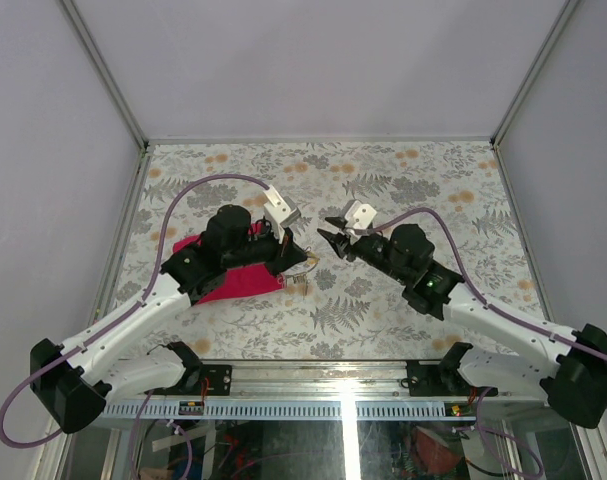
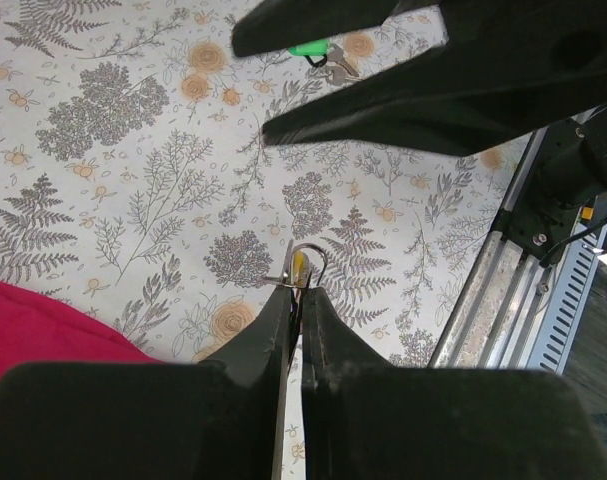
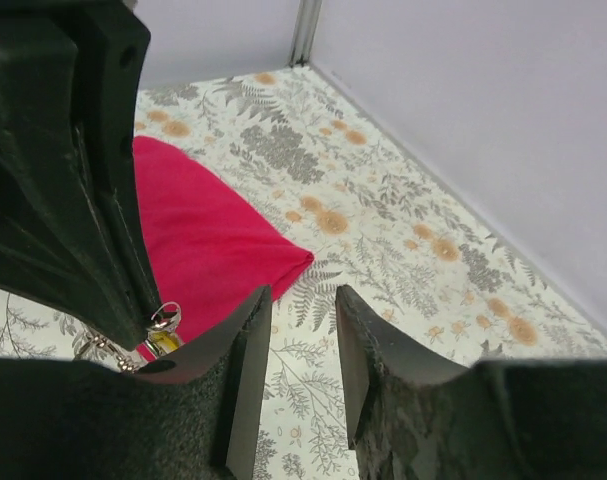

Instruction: Put the keys on the keyring

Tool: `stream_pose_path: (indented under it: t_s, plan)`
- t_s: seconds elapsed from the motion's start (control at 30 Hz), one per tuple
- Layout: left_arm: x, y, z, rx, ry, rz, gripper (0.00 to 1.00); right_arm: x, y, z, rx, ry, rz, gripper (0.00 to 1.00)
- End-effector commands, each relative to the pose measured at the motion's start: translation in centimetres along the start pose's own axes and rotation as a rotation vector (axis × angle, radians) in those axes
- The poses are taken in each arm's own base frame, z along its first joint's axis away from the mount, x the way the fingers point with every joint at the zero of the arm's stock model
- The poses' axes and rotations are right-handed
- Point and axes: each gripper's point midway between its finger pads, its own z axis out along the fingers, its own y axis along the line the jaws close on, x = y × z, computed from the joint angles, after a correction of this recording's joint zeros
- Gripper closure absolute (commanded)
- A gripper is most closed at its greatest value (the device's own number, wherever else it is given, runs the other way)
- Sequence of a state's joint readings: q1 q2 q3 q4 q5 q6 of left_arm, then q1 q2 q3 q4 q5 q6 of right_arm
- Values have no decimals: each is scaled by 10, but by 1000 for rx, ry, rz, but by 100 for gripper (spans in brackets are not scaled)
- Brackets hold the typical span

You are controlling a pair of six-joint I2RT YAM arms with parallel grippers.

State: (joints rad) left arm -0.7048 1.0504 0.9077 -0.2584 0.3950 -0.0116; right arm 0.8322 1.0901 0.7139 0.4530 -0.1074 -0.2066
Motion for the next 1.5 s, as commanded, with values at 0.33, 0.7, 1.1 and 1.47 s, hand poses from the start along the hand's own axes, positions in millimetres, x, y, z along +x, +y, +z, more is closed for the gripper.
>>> stream_pose_path:
  t_s: [0.33, 0.7, 1.1, 1.47]
  plan:
    - [-29, -10, -6, 37, -81, 6, 100, -3, 35, -58, -149, -17, 40, 44]
    - [-40, -21, -12, 82, -119, -22, 100, 4, 63, -72, -267, -1, 157, 41]
    - [-51, -16, -23, 12, -106, -74, 100, 9, 58, -44, -190, -106, 341, 41]
    - [-55, -11, -27, -35, -87, -111, 100, 2, 43, -21, -105, -239, 454, 48]
